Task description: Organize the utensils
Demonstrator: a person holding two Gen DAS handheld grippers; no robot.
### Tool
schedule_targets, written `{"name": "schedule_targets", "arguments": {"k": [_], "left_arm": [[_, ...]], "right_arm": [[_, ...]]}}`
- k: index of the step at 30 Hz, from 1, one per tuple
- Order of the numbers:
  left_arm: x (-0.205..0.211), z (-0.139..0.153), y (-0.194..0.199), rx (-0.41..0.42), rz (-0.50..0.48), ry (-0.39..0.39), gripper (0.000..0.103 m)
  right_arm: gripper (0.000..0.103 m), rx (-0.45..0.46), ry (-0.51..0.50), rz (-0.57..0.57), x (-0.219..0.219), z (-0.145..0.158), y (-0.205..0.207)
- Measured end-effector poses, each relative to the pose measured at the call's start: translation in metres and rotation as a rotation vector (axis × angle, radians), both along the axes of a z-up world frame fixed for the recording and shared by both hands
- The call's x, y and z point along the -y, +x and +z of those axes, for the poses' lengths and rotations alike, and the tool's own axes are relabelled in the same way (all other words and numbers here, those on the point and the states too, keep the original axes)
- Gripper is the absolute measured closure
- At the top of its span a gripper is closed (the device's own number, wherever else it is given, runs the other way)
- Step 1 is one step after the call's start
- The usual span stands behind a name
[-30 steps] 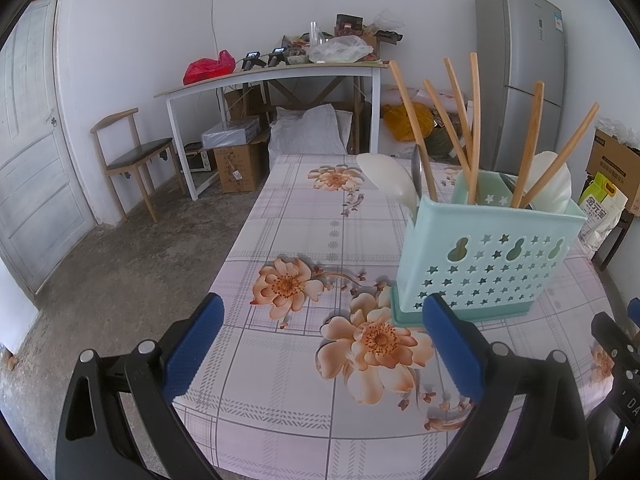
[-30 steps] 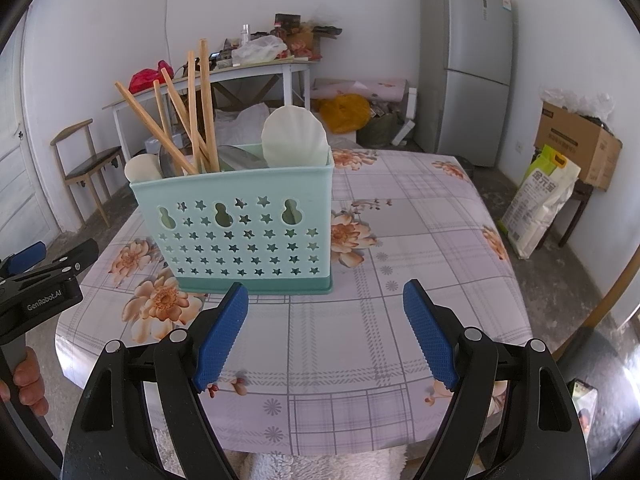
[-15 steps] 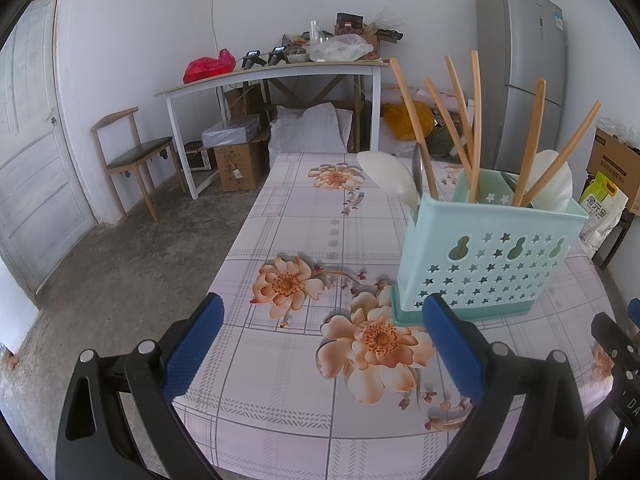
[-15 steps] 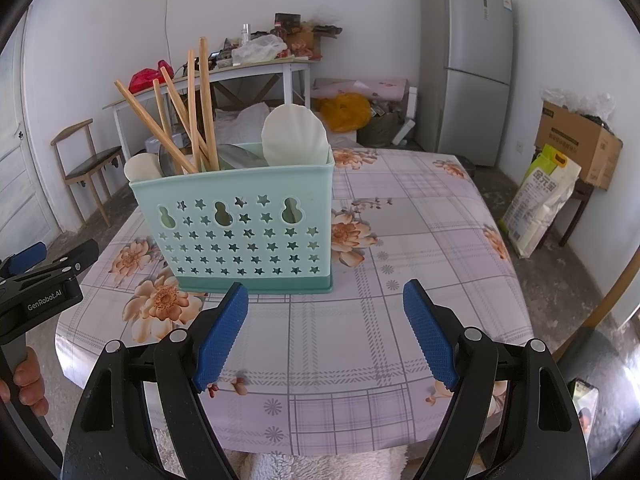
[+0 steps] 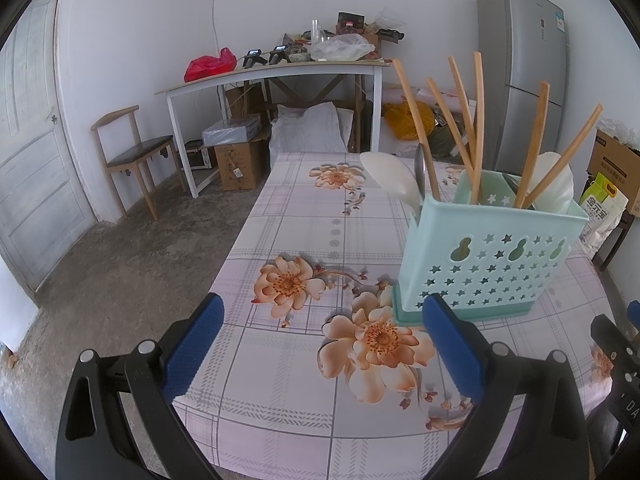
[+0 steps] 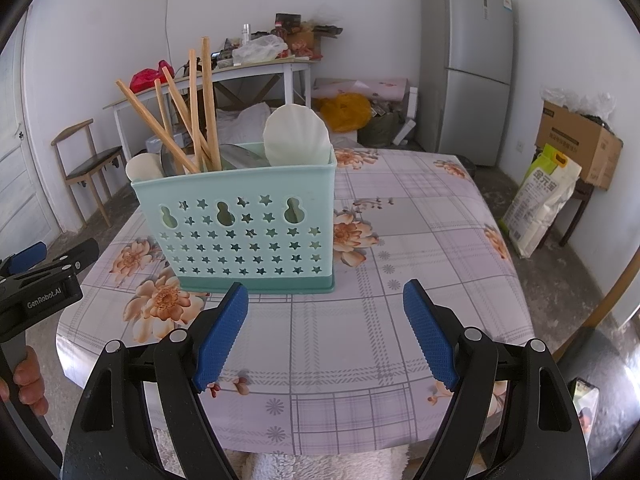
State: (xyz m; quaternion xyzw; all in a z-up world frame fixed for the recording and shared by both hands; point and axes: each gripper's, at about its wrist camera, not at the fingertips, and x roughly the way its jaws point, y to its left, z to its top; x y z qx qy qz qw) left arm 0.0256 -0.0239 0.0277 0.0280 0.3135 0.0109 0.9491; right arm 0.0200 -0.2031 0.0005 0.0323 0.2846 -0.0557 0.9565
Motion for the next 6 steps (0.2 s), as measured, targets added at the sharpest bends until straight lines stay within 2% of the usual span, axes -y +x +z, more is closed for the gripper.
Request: {"name": "schedule_targets", "arguments": {"k": [6], "left_arm": [[-0.0007,-0.0004,-0.002,-0.001,-0.004,-0.001,0.006]], "right_arm": [[0.027,0.0,0.001,0.0,-0.0008,0.0,0.0021]]}}
